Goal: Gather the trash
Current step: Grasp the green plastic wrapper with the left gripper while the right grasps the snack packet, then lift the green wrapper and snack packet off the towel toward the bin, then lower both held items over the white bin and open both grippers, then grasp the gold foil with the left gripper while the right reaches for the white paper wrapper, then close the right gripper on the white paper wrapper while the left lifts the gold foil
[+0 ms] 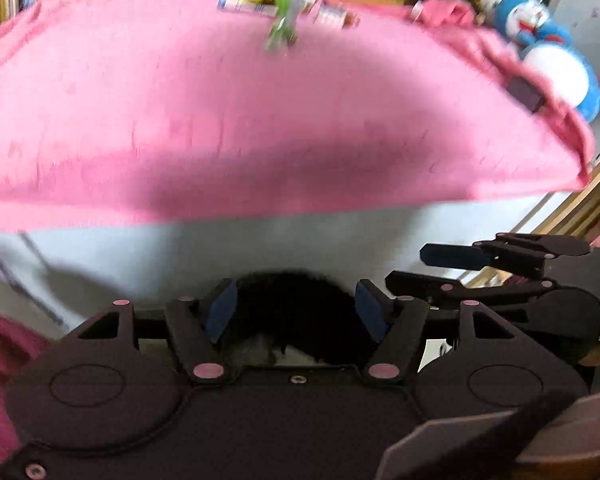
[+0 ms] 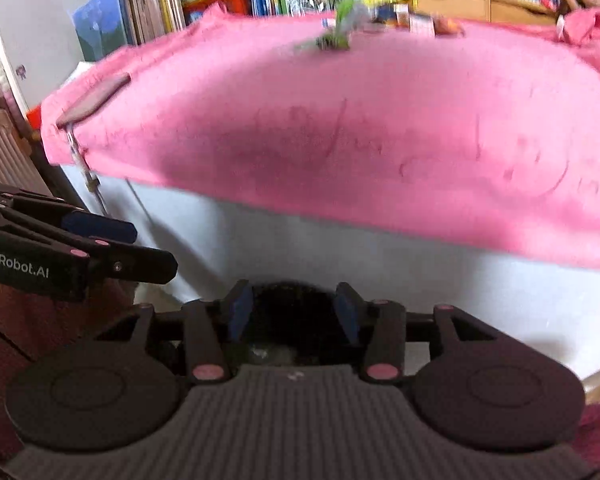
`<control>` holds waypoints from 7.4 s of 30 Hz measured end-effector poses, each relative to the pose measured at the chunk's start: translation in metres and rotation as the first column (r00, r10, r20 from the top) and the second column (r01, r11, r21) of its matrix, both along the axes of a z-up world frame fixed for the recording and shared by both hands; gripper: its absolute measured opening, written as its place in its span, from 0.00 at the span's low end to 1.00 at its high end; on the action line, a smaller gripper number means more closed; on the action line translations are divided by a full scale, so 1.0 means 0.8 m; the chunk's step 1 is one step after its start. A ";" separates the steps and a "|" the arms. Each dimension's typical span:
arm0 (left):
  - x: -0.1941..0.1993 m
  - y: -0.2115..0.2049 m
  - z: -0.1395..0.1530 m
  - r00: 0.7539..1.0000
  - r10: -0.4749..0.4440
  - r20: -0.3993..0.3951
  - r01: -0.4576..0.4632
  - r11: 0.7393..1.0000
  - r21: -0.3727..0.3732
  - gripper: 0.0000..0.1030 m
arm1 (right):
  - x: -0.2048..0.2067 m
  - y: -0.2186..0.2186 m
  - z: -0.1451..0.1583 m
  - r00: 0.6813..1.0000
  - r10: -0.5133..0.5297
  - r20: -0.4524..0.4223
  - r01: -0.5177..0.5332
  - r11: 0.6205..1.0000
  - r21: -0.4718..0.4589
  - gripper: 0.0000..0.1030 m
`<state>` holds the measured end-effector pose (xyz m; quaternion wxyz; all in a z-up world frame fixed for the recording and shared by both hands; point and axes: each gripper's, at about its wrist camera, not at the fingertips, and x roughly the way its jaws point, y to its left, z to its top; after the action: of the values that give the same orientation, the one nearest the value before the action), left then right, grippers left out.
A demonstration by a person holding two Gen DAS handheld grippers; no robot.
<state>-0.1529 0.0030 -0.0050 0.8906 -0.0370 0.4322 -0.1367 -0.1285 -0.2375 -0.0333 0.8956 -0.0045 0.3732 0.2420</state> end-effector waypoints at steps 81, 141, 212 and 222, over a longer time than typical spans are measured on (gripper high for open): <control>0.085 -0.030 0.079 0.974 0.037 0.223 -0.011 0.993 -0.117 0.28 | 0.098 0.001 0.079 0.989 -0.071 0.131 0.055 0.991 0.118 0.44; 0.011 -0.010 -0.020 0.990 0.073 -0.119 -0.069 0.997 0.042 0.72 | 0.000 0.013 -0.011 0.999 0.044 0.006 -0.043 0.998 -0.052 0.72; 0.569 -0.102 0.043 0.929 0.058 0.365 -0.116 0.983 0.140 0.85 | 0.379 -0.013 0.059 0.960 -0.186 0.210 0.192 0.981 -0.006 0.33; 0.615 -0.163 0.020 0.927 0.030 0.375 -0.154 0.940 0.305 0.89 | 0.365 -0.050 0.058 0.956 -0.216 0.198 0.213 0.976 0.037 0.33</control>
<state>0.3394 -0.1277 0.0107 0.9542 0.1175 0.2739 -0.0246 0.1635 -0.2774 0.0129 0.9496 0.0183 0.2776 0.1447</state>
